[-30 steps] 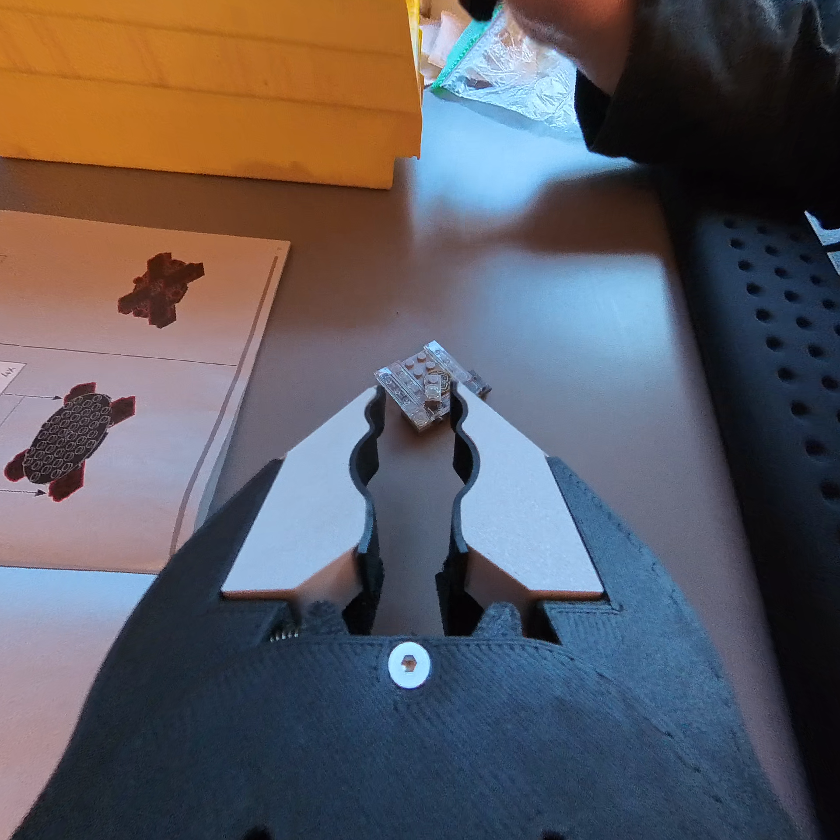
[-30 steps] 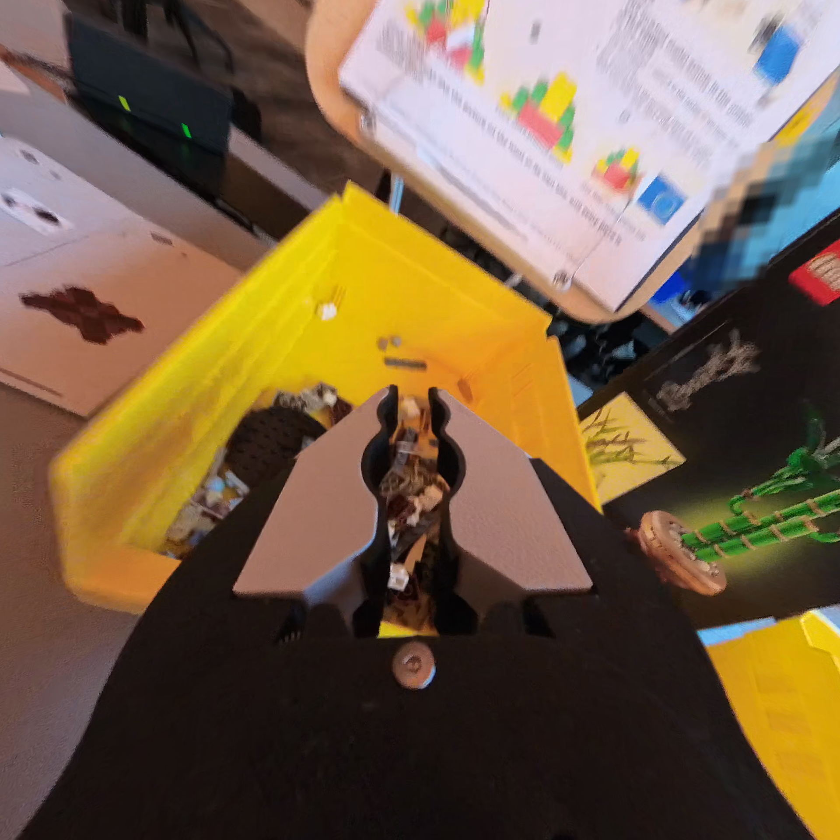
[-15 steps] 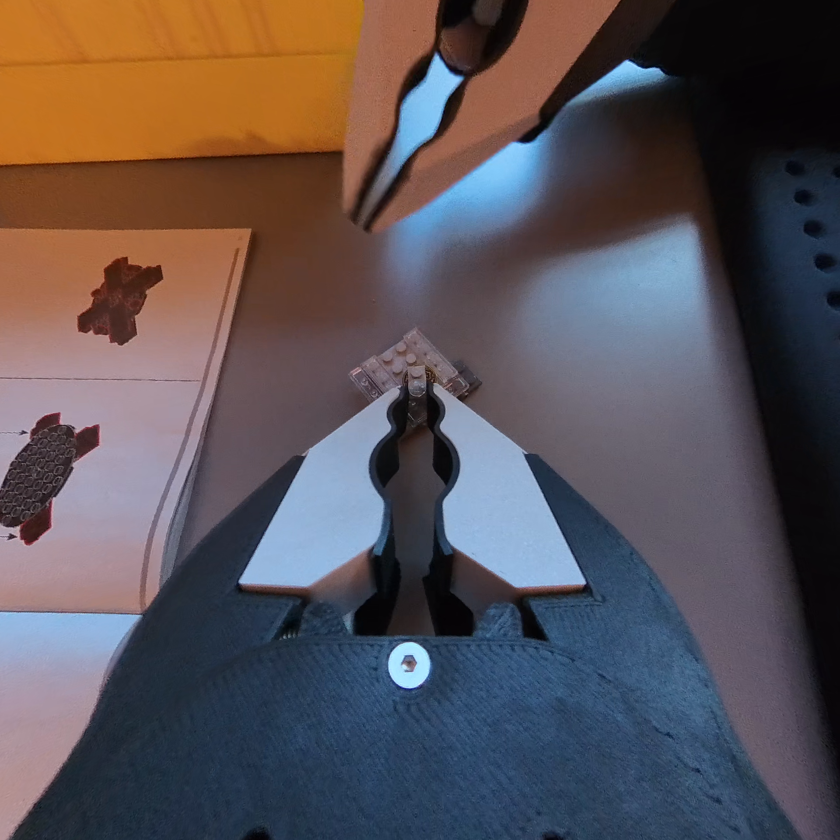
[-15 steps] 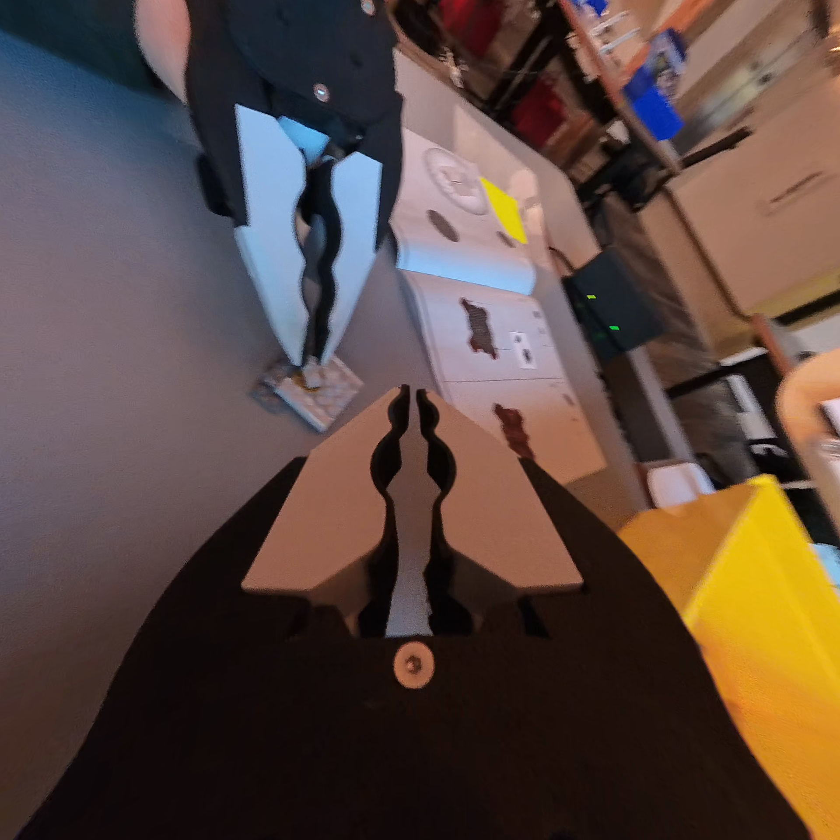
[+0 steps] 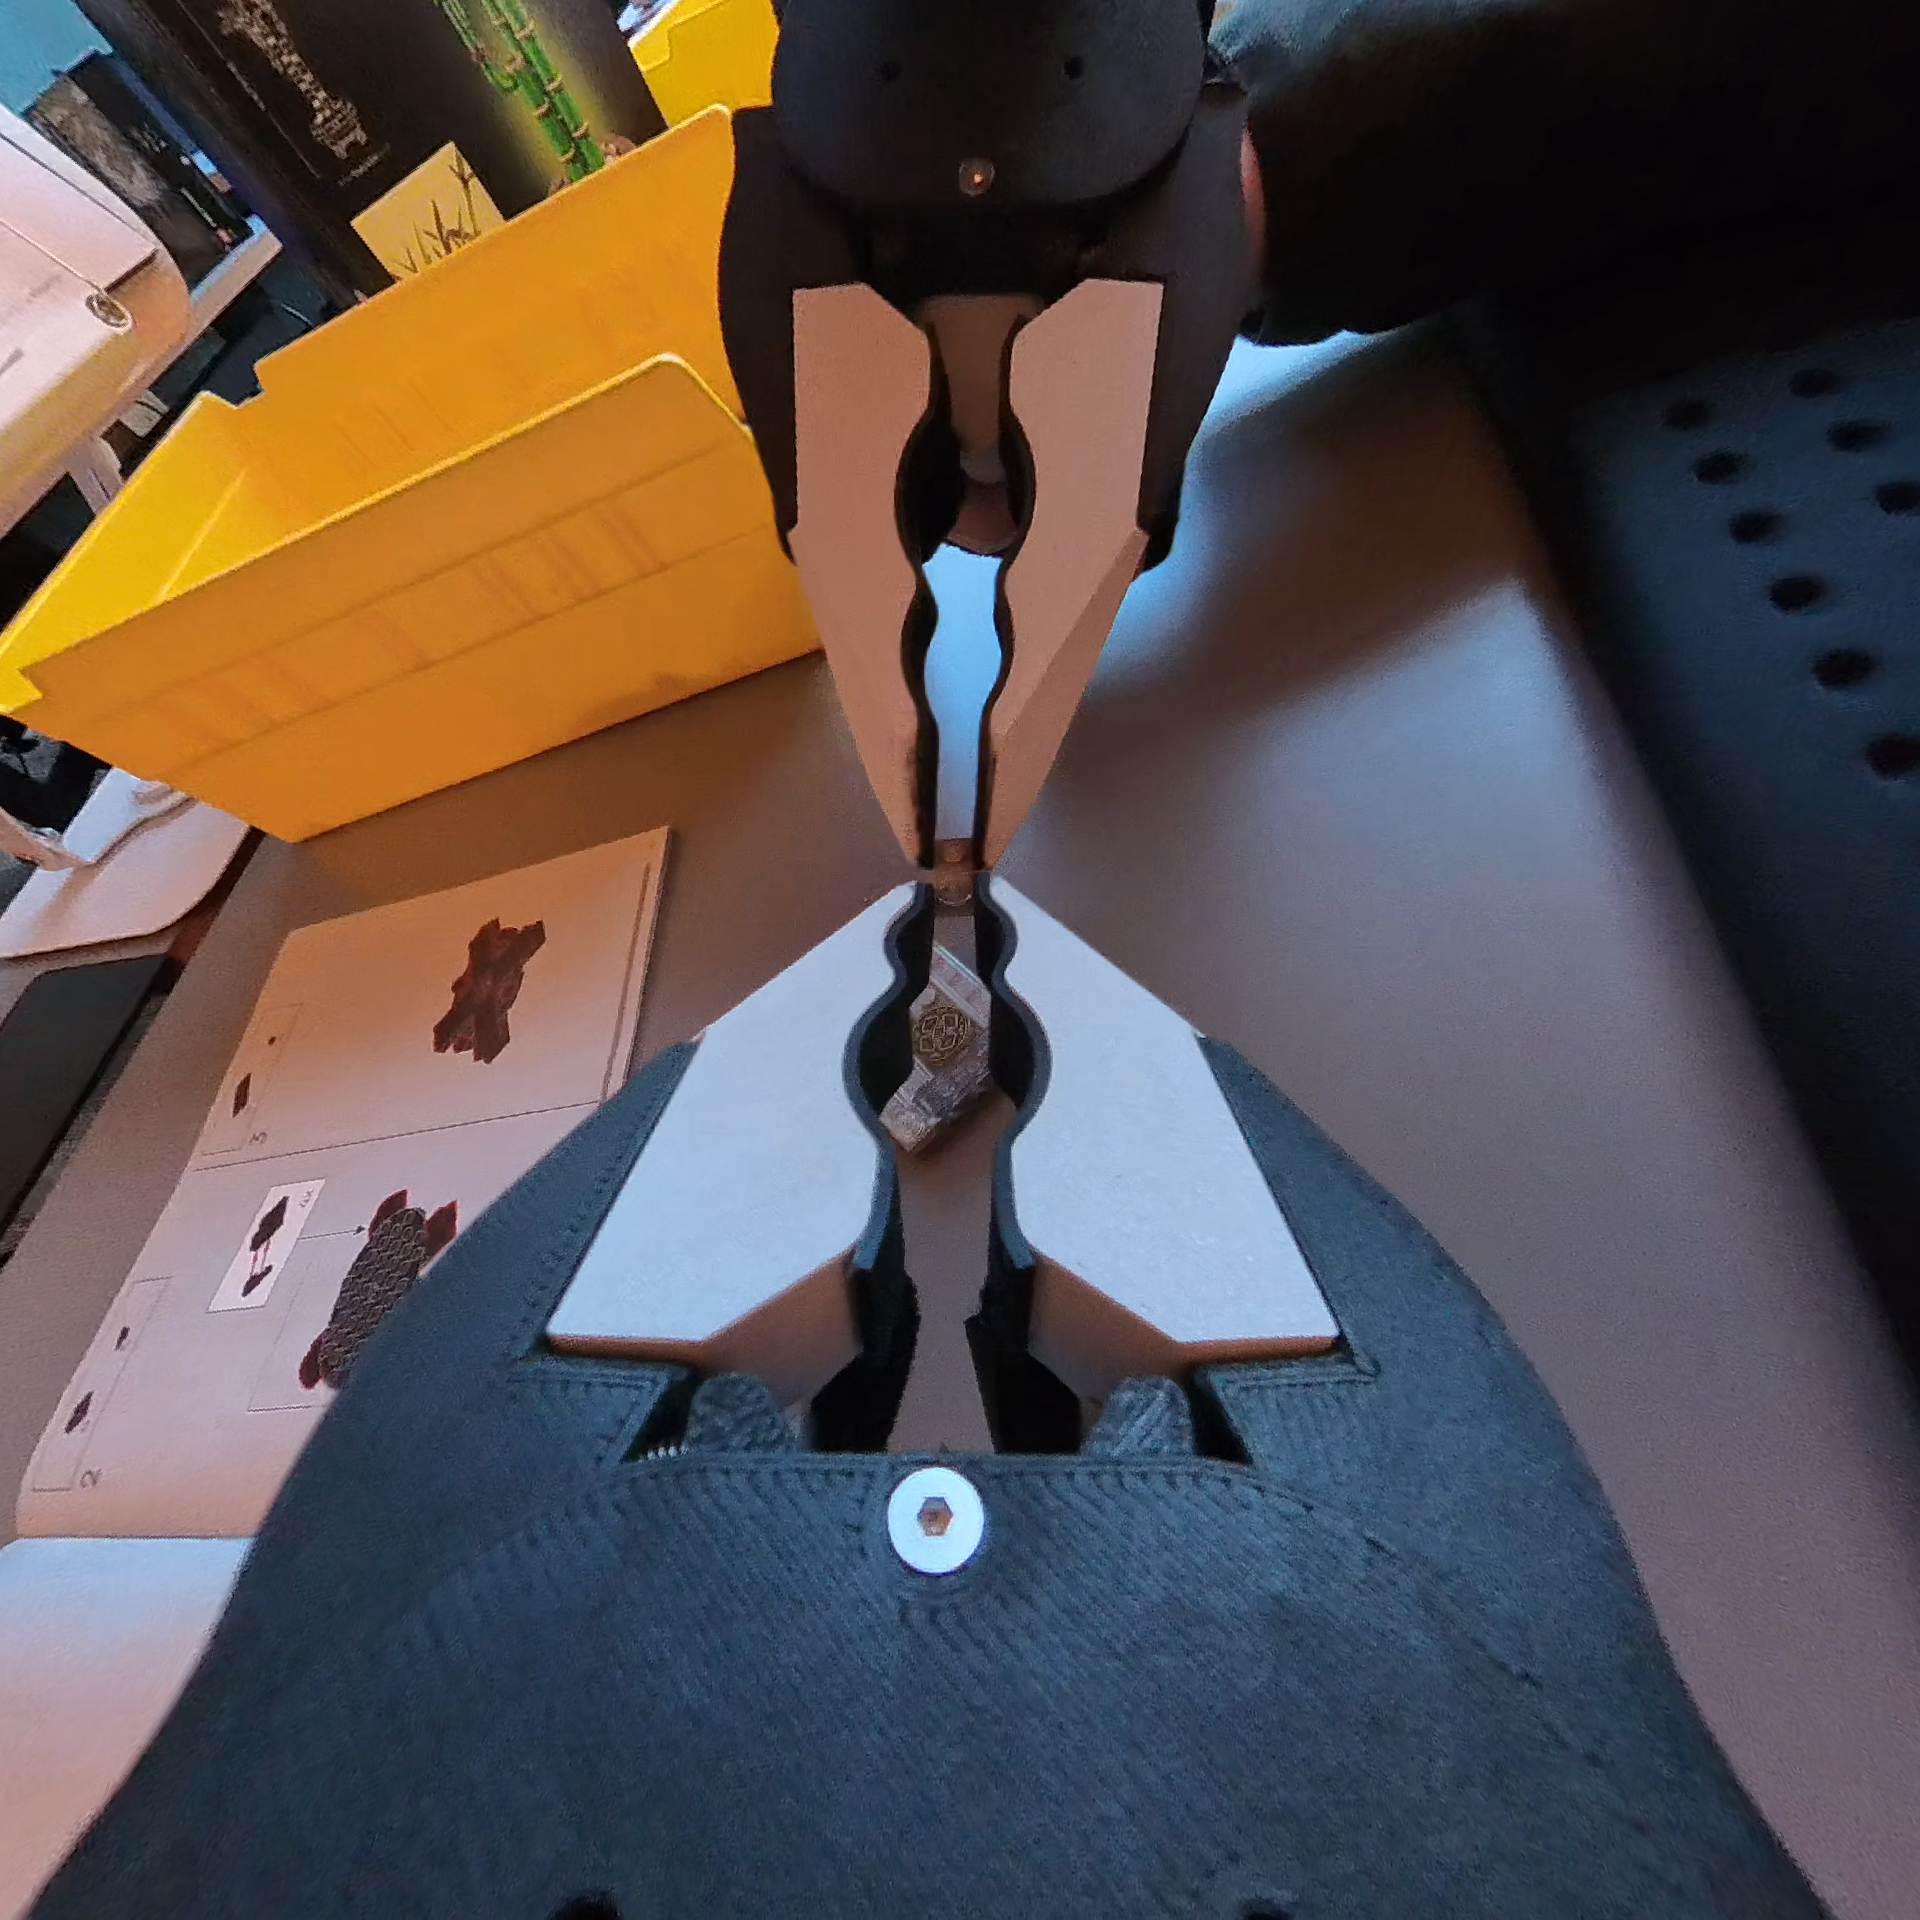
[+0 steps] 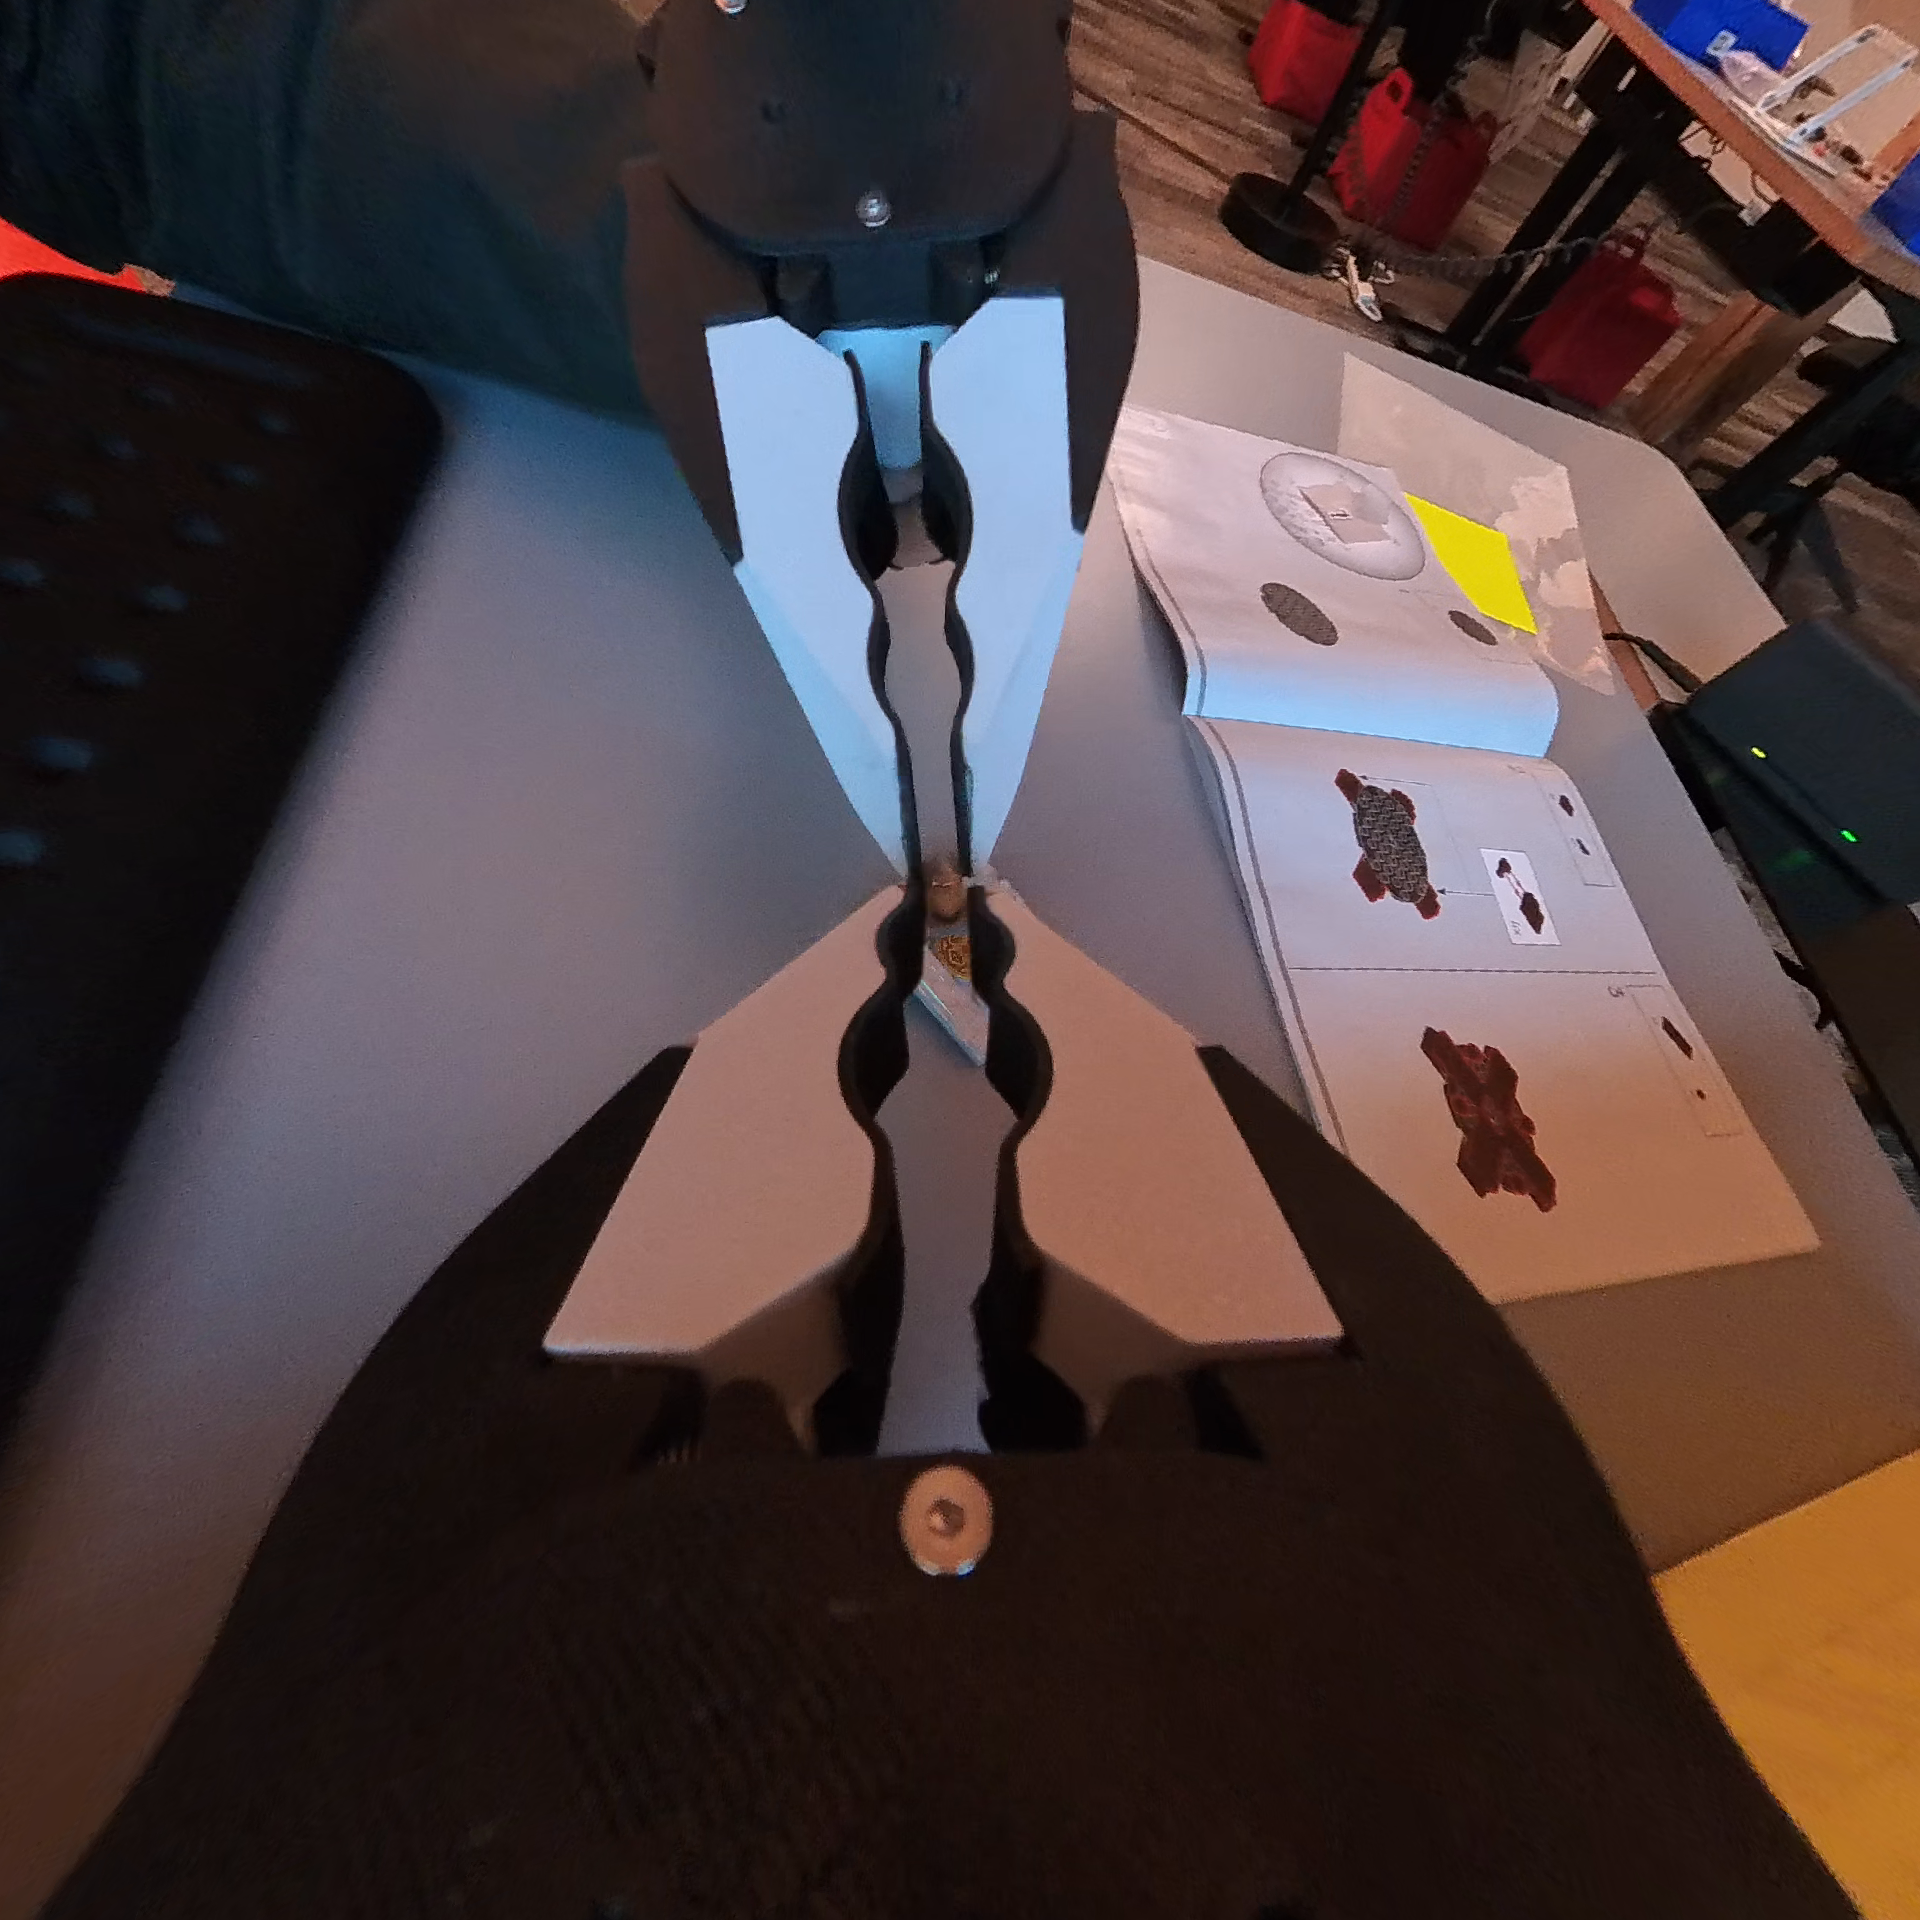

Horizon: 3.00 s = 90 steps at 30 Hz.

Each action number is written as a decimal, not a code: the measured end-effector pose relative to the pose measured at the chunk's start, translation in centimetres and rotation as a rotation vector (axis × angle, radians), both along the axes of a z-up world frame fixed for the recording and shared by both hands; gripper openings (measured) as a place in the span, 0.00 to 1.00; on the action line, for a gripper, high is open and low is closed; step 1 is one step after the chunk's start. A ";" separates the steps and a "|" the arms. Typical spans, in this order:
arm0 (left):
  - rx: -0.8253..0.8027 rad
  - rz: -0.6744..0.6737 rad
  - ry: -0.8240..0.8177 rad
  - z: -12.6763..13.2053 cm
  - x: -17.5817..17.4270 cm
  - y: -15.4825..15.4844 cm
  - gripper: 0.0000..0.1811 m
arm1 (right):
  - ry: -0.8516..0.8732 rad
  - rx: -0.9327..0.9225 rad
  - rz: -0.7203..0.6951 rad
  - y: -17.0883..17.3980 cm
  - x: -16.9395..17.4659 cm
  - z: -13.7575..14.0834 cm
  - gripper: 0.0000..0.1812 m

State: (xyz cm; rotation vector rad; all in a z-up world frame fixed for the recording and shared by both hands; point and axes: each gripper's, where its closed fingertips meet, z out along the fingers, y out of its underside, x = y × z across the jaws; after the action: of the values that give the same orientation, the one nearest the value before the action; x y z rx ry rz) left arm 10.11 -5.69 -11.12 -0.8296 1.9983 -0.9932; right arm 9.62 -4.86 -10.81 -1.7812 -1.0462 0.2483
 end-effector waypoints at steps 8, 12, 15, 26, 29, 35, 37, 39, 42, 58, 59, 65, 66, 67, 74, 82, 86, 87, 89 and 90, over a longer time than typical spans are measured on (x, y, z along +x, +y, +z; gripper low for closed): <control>-0.138 -0.029 -0.018 1.5 -0.1 -0.5 0.03 | 0.004 0.006 0.010 -0.2 -0.1 0.3 0.04; -0.167 -0.015 -0.017 1.3 0.0 -0.4 0.06 | 0.013 -0.040 0.002 -0.2 0.0 0.1 0.03; -0.149 0.001 0.006 0.8 0.2 -0.3 0.09 | -0.004 -0.050 -0.014 -0.1 0.3 -0.2 0.03; -0.142 -0.006 0.052 -0.1 0.1 -0.6 0.04 | -0.070 -0.062 -0.002 -0.3 0.2 -1.1 0.03; -0.149 -0.011 0.050 0.0 0.1 -0.7 0.04 | -0.086 -0.059 -0.003 -0.3 0.2 -1.3 0.03; -0.131 -0.006 0.068 -0.4 0.1 -0.6 0.03 | -0.103 -0.063 0.000 -0.3 0.3 -1.6 0.04; -0.128 -0.004 0.068 -0.3 0.1 -0.6 0.03 | -0.096 -0.058 -0.004 -0.3 0.2 -1.6 0.04; -0.140 -0.004 0.068 -0.2 0.1 -0.5 0.03 | -0.082 -0.052 -0.005 -0.2 0.2 -1.4 0.04; -0.138 -0.002 0.066 -0.1 0.1 -0.5 0.03 | -0.057 -0.053 0.000 -0.2 0.0 -1.2 0.06; -0.509 -0.075 0.192 1.9 -0.4 -0.8 0.03 | -0.195 0.131 0.042 -0.5 -0.5 0.7 0.03; -0.530 -0.077 0.206 1.8 -0.5 -0.8 0.03 | -0.215 0.144 0.042 -0.5 -0.5 0.6 0.03; -0.545 -0.070 0.211 1.6 -0.3 -0.6 0.03 | -0.220 0.138 0.031 -0.3 -0.4 0.4 0.03; -0.506 -0.066 0.197 1.5 -0.3 -0.6 0.03 | -0.157 0.083 0.023 -0.3 -0.3 0.2 0.03; -0.468 -0.060 0.175 1.4 -0.2 -0.6 0.03 | -0.069 0.017 0.013 -0.4 -0.3 0.2 0.03; -0.357 -0.043 0.068 2.0 -0.1 -0.6 0.03 | 0.201 -0.124 0.016 -0.5 -0.4 1.2 0.05; -0.294 -0.041 0.032 1.9 0.0 -0.7 0.03 | 0.218 -0.152 0.022 -0.6 -0.5 1.2 0.05; -0.275 -0.043 0.037 1.5 -0.1 -0.8 0.03 | 0.165 -0.141 0.026 -0.7 -0.5 0.7 0.04; -0.267 -0.043 0.041 1.4 -0.1 -0.8 0.03 | 0.151 -0.134 0.028 -0.7 -0.5 0.6 0.04; -0.254 -0.038 0.043 1.3 -0.1 -0.7 0.03 | 0.119 -0.118 0.023 -0.6 -0.5 0.4 0.04; -0.250 -0.035 0.038 1.3 -0.1 -0.7 0.03 | 0.110 -0.110 0.019 -0.5 -0.4 0.5 0.04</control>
State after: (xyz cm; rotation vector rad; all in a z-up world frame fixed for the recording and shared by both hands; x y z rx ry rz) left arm 10.05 -6.36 -9.84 -0.9551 1.9517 -1.2748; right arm 9.19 -5.41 -10.34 -1.8349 -0.9879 0.4181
